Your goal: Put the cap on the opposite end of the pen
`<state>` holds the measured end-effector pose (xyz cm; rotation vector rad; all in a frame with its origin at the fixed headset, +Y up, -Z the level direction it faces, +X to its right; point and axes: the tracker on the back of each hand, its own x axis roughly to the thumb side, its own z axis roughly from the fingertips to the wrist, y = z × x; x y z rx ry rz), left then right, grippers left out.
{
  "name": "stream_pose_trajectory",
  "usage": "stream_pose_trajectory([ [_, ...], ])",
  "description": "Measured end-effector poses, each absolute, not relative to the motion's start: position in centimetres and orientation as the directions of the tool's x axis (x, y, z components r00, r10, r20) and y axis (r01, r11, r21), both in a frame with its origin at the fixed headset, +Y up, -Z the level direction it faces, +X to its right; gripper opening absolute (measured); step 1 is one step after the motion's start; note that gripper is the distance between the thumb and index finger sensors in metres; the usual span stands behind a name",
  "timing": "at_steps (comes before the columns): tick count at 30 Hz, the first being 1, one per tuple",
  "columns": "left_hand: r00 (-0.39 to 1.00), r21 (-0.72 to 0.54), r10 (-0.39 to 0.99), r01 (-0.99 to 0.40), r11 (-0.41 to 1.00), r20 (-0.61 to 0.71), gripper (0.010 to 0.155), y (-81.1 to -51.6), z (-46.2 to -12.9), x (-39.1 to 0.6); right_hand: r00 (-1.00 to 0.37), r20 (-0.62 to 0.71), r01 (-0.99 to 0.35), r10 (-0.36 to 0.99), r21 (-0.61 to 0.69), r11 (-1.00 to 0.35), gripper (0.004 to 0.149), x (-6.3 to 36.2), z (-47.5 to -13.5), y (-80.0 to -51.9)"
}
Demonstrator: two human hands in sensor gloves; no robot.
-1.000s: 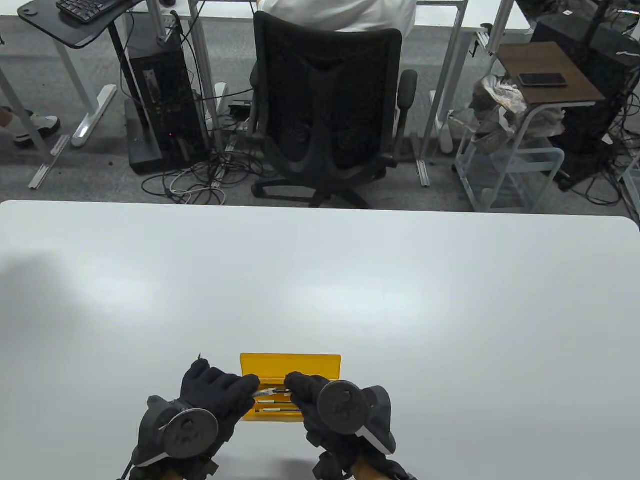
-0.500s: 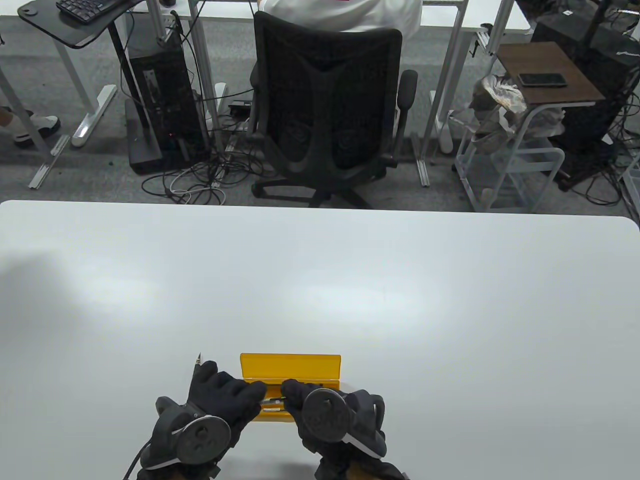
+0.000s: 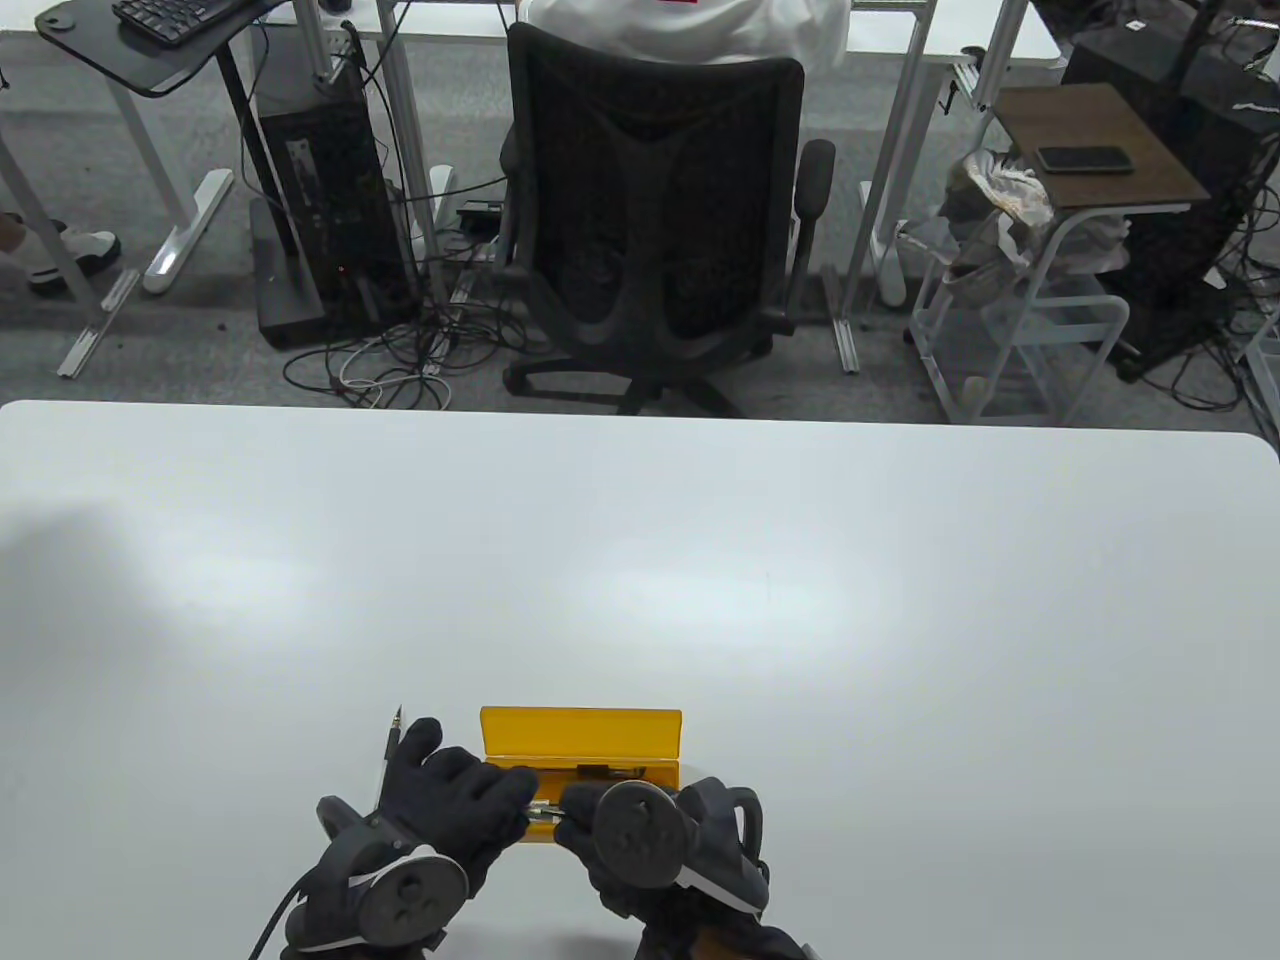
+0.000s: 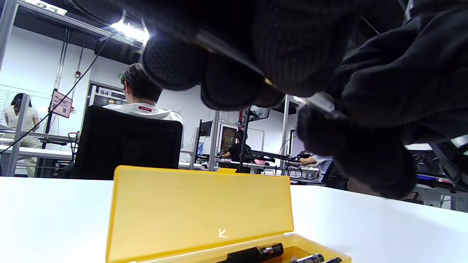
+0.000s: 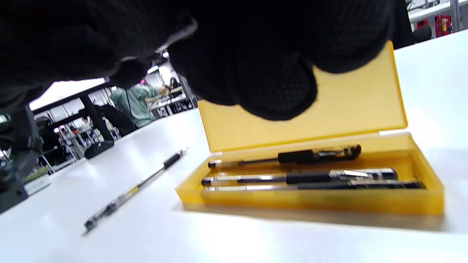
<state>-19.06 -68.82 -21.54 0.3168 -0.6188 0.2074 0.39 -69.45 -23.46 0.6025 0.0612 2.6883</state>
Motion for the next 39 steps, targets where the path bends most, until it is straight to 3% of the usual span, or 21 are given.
stream_pose_trajectory([
  [6,0.78,0.221,0.064,-0.254,0.942,0.623,0.049,-69.1,-21.5,-18.3,-0.856,0.405,-0.282,0.322,0.157,-0.946,0.044,0.0,-23.4,-69.7],
  [10,0.849,0.265,0.096,-0.267,0.927,0.52,0.061,-69.1,-22.5,-20.1,-0.846,0.338,-0.322,0.412,0.292,-0.901,0.046,0.4,-24.1,-69.9],
  [17,0.902,0.228,0.245,-0.337,0.913,0.355,0.062,-69.5,-23.2,-24.1,-0.916,0.179,-0.349,0.36,0.093,-0.933,0.05,3.3,-25.2,-68.6],
  [21,0.898,0.218,0.268,-0.356,0.909,0.349,0.061,-69.5,-23.4,-24.2,-0.968,-0.001,-0.249,0.249,0.079,-0.965,0.051,5.4,-26.1,-69.0],
  [24,0.9,0.214,0.245,-0.336,0.917,0.361,0.061,-69.5,-23.3,-23.8,-0.984,-0.151,-0.118,0.094,0.16,-0.98,0.051,6.4,-26.8,-70.5],
  [28,0.898,0.196,0.248,-0.334,0.922,0.363,0.06,-69.7,-23.4,-23.6,-0.967,-0.205,0.084,-0.15,0.301,-0.95,0.051,6.8,-27.6,-73.2],
  [32,0.902,0.178,0.241,-0.32,0.931,0.359,0.059,-70.0,-23.6,-23.7,-0.951,-0.241,0.067,-0.191,0.444,-0.894,0.051,7.7,-28.0,-75.2],
  [39,0.908,0.157,0.243,-0.31,0.938,0.341,0.059,-70.4,-23.9,-23.8,-0.95,-0.206,0.126,-0.234,0.434,-0.892,0.051,7.5,-27.9,-75.8],
])
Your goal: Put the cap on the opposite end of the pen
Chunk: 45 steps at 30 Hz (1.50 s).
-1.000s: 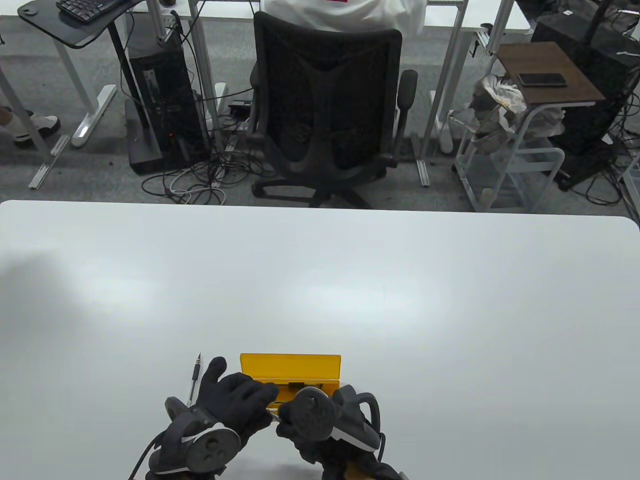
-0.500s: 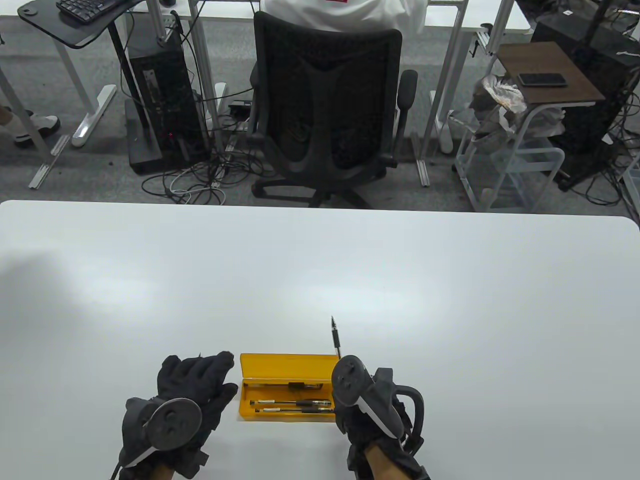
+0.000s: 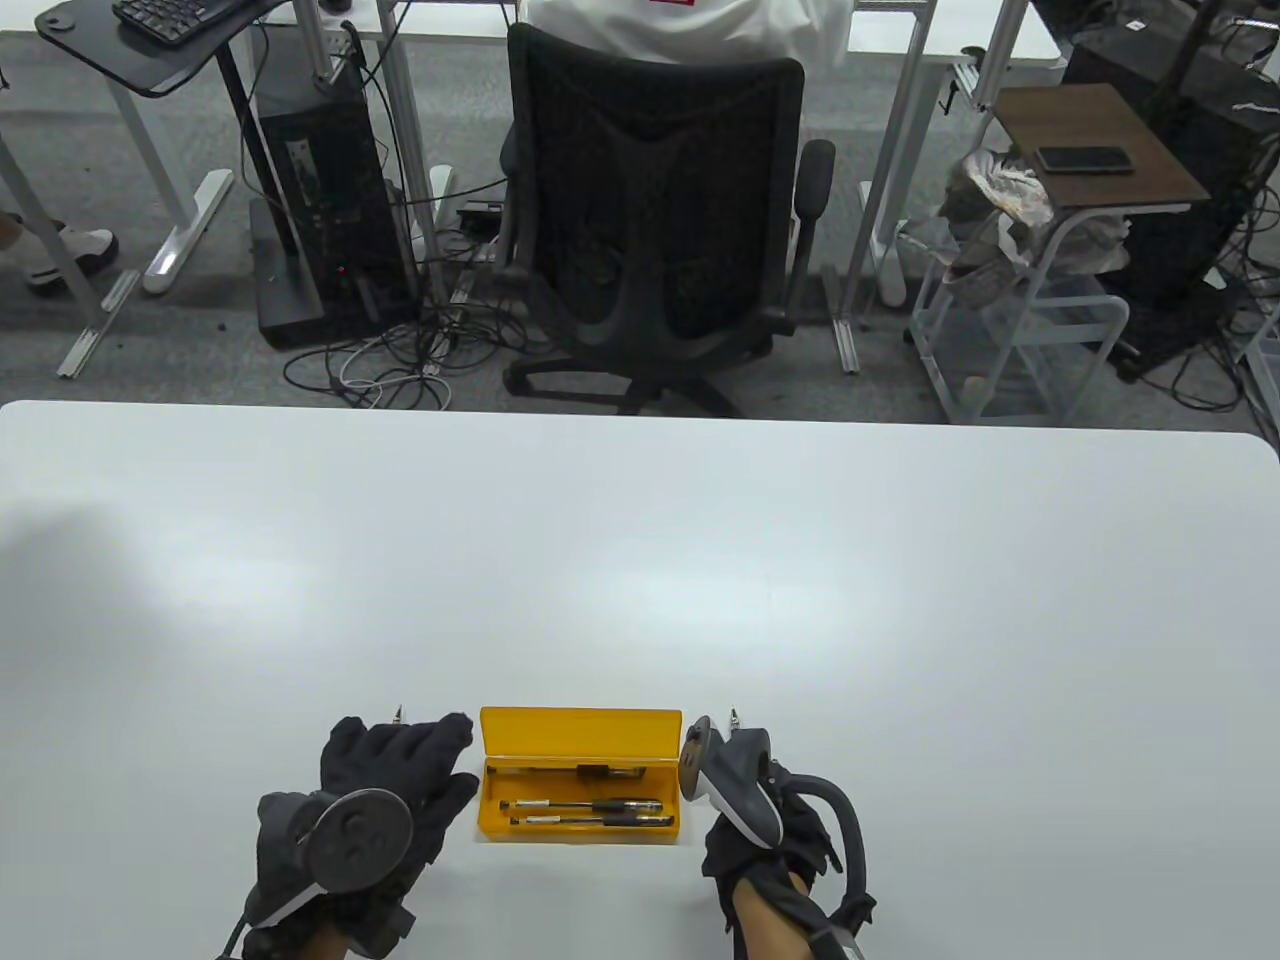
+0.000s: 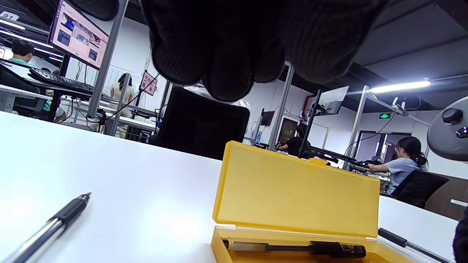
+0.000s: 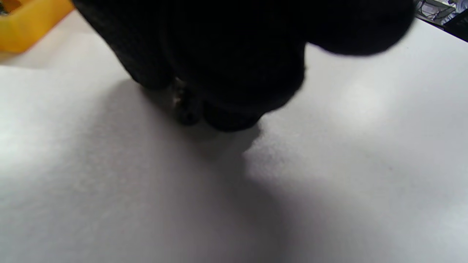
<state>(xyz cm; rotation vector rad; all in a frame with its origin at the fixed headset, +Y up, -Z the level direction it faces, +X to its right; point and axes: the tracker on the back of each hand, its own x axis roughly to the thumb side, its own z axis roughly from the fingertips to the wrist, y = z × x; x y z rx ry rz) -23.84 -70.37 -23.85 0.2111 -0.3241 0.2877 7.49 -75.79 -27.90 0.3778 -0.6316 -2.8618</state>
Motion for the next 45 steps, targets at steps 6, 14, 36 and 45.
stream_pose_trajectory([
  [6,0.908,0.148,0.244,-0.308,0.94,0.341,0.059,-70.5,-23.9,-23.6,-0.953,-0.214,0.103,-0.214,0.435,-0.895,0.053,7.8,-27.7,-75.7],
  [14,0.918,0.123,0.212,-0.265,0.956,0.334,0.059,-70.9,-24.1,-23.2,-0.945,-0.177,0.181,-0.276,0.418,-0.89,0.063,7.2,-27.7,-75.7],
  [36,0.931,0.114,0.203,-0.247,0.962,0.302,0.062,-70.8,-24.2,-23.0,-0.944,-0.235,0.138,-0.232,0.356,-0.924,0.087,7.6,-27.8,-74.7],
  [45,0.943,0.049,0.041,-0.06,0.997,0.331,0.065,-73.5,-25.5,-19.5,-0.995,-0.098,0.001,0.003,-0.037,-0.999,0.076,4.9,-26.7,-70.6],
])
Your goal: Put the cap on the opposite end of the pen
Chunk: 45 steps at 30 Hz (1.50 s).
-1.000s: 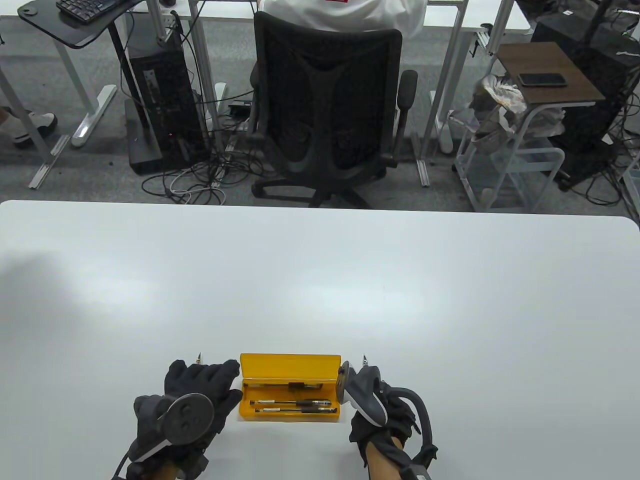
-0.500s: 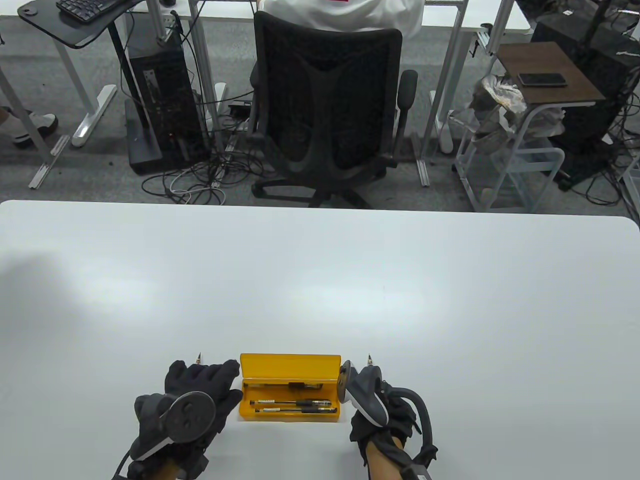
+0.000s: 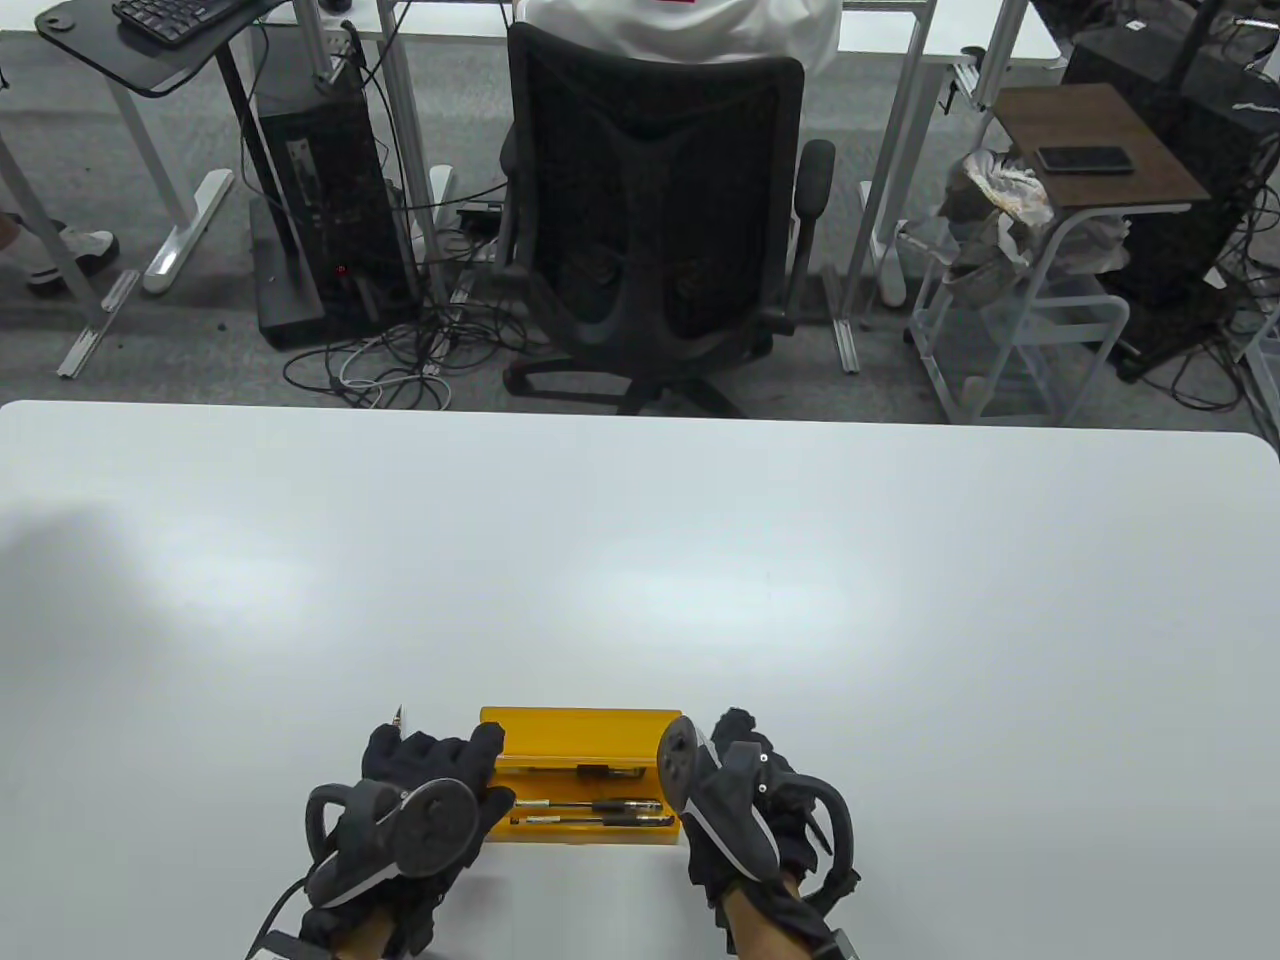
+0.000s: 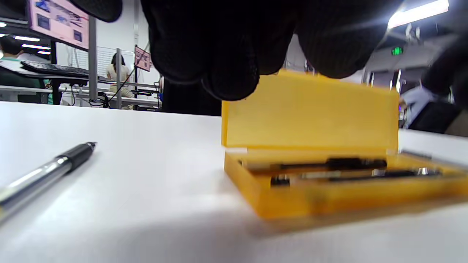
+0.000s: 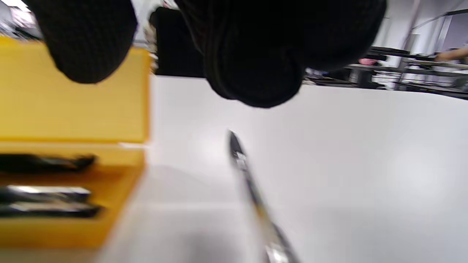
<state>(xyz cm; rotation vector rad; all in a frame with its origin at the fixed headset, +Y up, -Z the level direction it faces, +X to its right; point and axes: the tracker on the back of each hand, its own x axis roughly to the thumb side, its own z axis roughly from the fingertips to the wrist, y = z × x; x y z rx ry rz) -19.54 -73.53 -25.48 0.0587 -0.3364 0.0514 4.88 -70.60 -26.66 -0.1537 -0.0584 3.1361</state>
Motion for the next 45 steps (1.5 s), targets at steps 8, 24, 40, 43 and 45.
stream_pose_trajectory([
  [8,0.939,0.017,-0.109,0.109,0.994,0.326,0.066,-75.8,-26.0,-17.9,-0.976,0.21,-0.046,0.052,0.029,-0.998,0.045,1.8,-26.5,-72.1],
  [24,0.965,-0.192,-0.017,0.07,0.979,0.262,0.069,-76.8,-26.9,-18.9,-0.947,0.277,0.236,-0.161,0.266,-0.935,0.056,-0.6,-27.6,-76.0],
  [40,0.969,-0.202,-0.03,0.082,0.976,0.245,0.07,-77.0,-26.8,-18.9,-0.968,0.224,0.192,-0.115,0.361,-0.913,0.053,-0.4,-28.6,-76.3],
  [43,0.968,-0.199,-0.04,0.091,0.976,0.246,0.07,-77.0,-26.8,-18.8,-0.971,0.223,0.159,-0.087,0.327,-0.931,0.046,-0.3,-28.5,-76.2],
  [45,0.969,-0.198,-0.042,0.092,0.976,0.245,0.07,-77.0,-26.8,-18.8,-0.971,0.23,0.132,-0.064,0.297,-0.946,0.046,-0.3,-28.3,-76.2],
])
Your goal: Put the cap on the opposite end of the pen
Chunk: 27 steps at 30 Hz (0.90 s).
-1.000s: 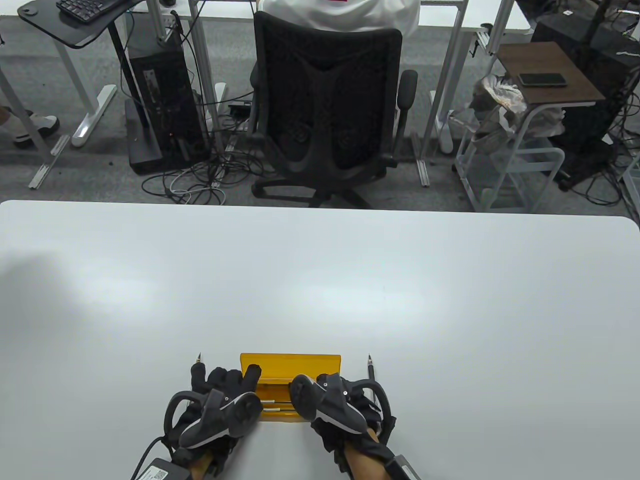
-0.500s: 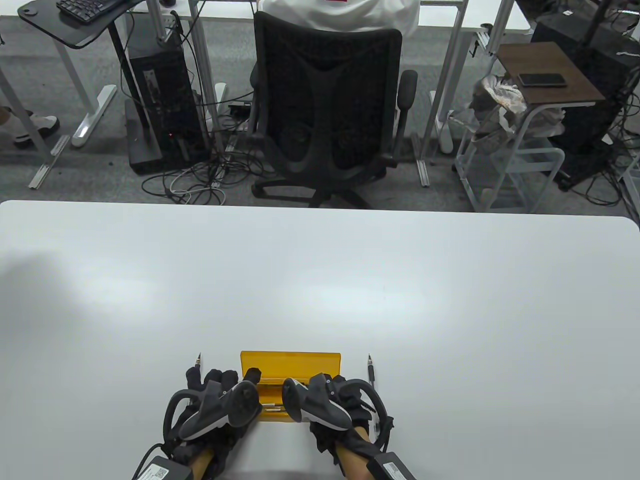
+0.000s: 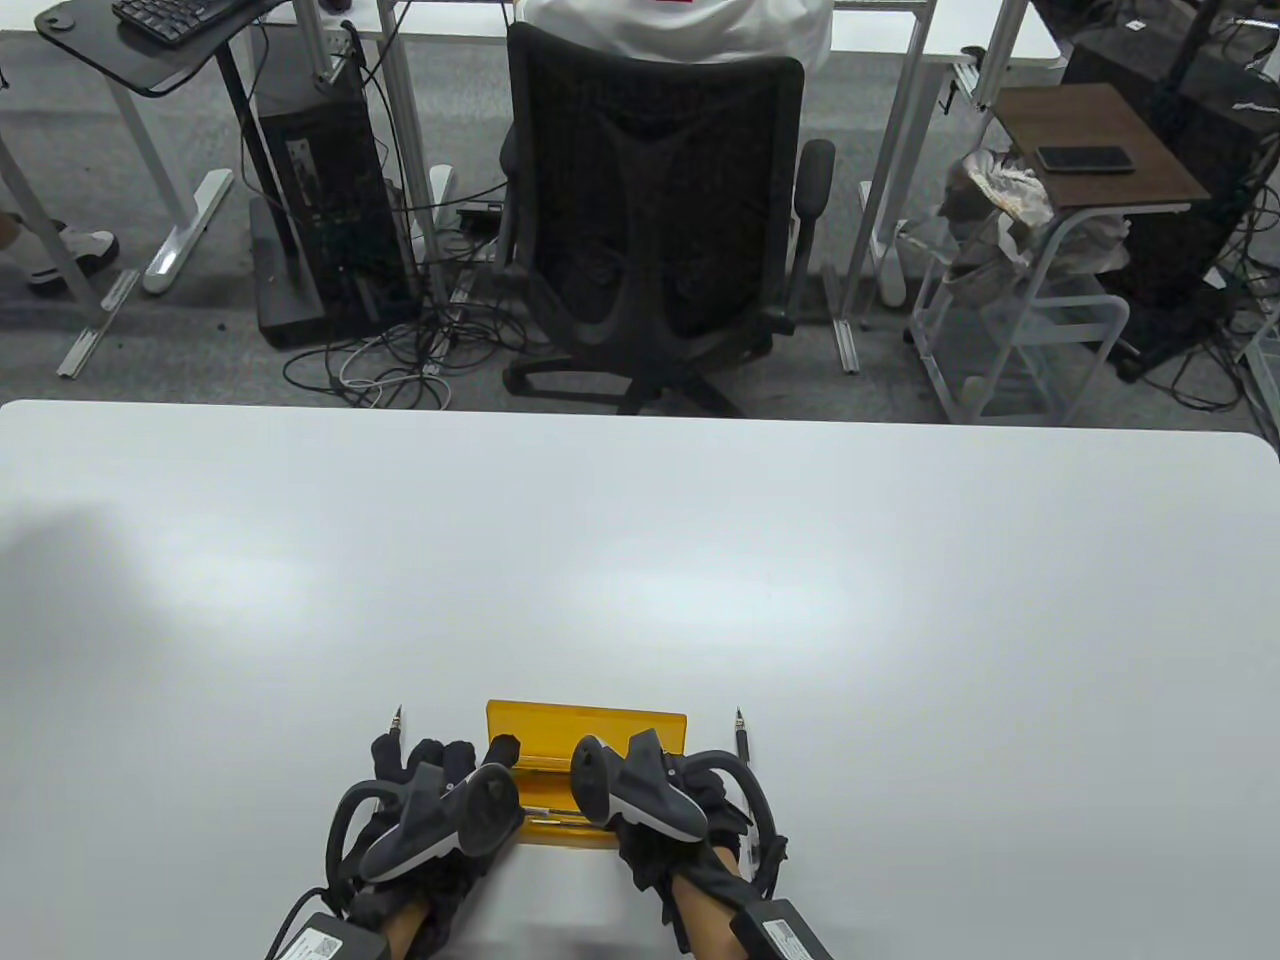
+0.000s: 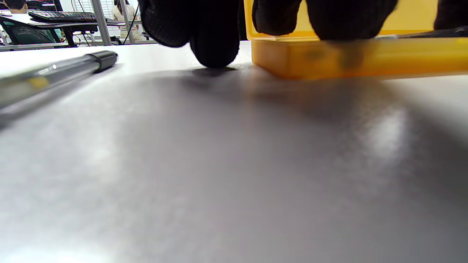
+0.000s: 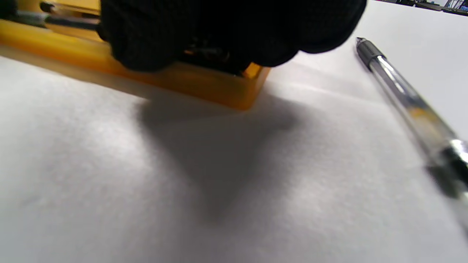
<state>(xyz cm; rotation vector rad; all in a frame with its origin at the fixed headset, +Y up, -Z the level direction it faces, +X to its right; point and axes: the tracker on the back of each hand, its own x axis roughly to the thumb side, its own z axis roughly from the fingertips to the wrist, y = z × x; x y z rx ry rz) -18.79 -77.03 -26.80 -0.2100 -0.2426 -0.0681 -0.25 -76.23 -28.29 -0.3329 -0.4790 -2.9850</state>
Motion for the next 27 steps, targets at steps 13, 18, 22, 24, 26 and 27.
stream_pose_trajectory([
  [13,0.968,-0.155,-0.04,0.08,0.985,0.249,0.071,-77.1,-26.7,-18.7,-0.986,0.166,0.016,-0.011,0.026,-1.0,0.046,2.7,-27.5,-71.9],
  [18,0.961,-0.024,0.006,0.001,1.0,0.275,0.063,-75.3,-26.2,-19.0,-0.944,0.132,-0.302,0.301,0.014,-0.953,0.048,4.4,-27.1,-70.5],
  [22,0.813,-0.006,0.54,-0.552,0.834,0.22,0.058,-71.9,-25.1,-20.8,-0.797,0.199,-0.575,0.571,0.041,-0.817,0.049,4.7,-26.8,-69.7],
  [24,0.544,-0.079,0.822,-0.824,0.561,0.169,0.062,-71.4,-24.3,-21.5,-0.706,0.269,-0.649,0.656,0.127,-0.75,0.049,3.8,-26.4,-69.3],
  [26,0.25,-0.136,0.963,-0.955,0.262,0.098,0.068,-71.7,-23.7,-21.7,-0.658,0.302,-0.67,0.69,0.183,-0.719,0.049,2.7,-25.8,-69.1],
  [27,0.155,-0.142,0.986,-0.976,0.163,0.062,0.07,-71.9,-23.5,-21.7,-0.65,0.31,-0.667,0.694,0.205,-0.716,0.049,2.3,-25.6,-69.1],
])
